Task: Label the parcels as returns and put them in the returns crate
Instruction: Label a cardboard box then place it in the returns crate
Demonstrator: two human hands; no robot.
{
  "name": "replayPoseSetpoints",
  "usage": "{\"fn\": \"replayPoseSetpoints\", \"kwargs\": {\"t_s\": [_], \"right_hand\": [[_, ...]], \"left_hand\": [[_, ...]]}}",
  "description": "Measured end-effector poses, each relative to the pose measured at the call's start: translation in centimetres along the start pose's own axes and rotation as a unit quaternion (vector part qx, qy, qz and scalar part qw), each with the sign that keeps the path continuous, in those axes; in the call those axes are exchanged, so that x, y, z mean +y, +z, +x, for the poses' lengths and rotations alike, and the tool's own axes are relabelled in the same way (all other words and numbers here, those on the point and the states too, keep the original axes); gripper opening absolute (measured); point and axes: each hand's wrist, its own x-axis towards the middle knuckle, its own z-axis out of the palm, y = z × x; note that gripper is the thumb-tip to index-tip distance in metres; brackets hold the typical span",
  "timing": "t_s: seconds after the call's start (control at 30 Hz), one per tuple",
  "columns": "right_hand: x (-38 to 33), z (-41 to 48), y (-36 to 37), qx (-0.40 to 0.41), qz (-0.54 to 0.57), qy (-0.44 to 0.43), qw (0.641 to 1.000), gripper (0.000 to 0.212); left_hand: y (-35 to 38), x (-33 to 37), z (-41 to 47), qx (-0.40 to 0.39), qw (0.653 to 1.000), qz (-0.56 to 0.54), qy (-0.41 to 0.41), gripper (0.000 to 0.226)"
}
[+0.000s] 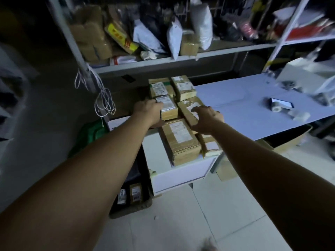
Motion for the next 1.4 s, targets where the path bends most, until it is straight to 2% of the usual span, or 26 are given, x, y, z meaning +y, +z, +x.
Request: {"fn": "replayPoseSetpoints", "kwargs": {"t_s": [0.13, 0.27, 0.47, 0.67, 0.83, 1.0, 1.07, 1.2, 1.3, 1.4], "right_hand": [[8.2, 0.8, -1.4, -0.011, -0.007, -0.008, 1.0, 0.069], [14.8, 2.5, -2.7, -0.016, -0.002, -0.028, 0.999, 0.071], [19.3, 8.4, -3.8, -0.025, 0.029, -0.064, 0.997, 0.073], [19.5, 18.4, -3.0, -0.04, 0.046, -0.098, 0.993, 0.072], [18.7, 28.1, -1.9, -0.066, 0.041, -0.105, 0.991, 0.072], [16.8, 37.5, -0.1, -0.09, 0.052, -0.123, 0.987, 0.074], [15.7, 41.1, 1.0, -0.101, 0.063, -0.136, 0.983, 0.067], [13.0, 47.0, 2.9, -0.1, 0.14, -0.159, 0.972, 0.056], [11.8, 50.1, 4.8, -0.119, 0.162, -0.209, 0.957, 0.054], [11.8, 51.6, 5.2, -0.128, 0.198, -0.197, 0.952, 0.058]], "left_hand": [[-0.1, 8.0, 3.6, -0.013, 0.999, -0.043, -0.021, 0.043], [-0.5, 14.3, 6.6, -0.035, 0.999, -0.001, -0.027, 0.05], [-0.4, 16.8, 11.6, -0.041, 0.996, 0.007, -0.077, 0.051], [2.2, 13.9, 20.1, -0.031, 0.99, -0.014, -0.134, 0.069], [4.7, 11.3, 27.4, -0.02, 0.986, -0.04, -0.162, 0.06], [7.3, 10.0, 32.8, 0.003, 0.982, -0.004, -0.188, 0.056], [8.9, 9.5, 34.5, 0.011, 0.978, -0.001, -0.207, 0.062], [10.8, 8.6, 36.9, 0.029, 0.971, -0.016, -0.237, 0.09], [11.5, 8.9, 37.7, 0.034, 0.96, -0.075, -0.267, 0.091], [11.4, 9.7, 38.3, 0.036, 0.937, -0.163, -0.308, 0.093]]}}
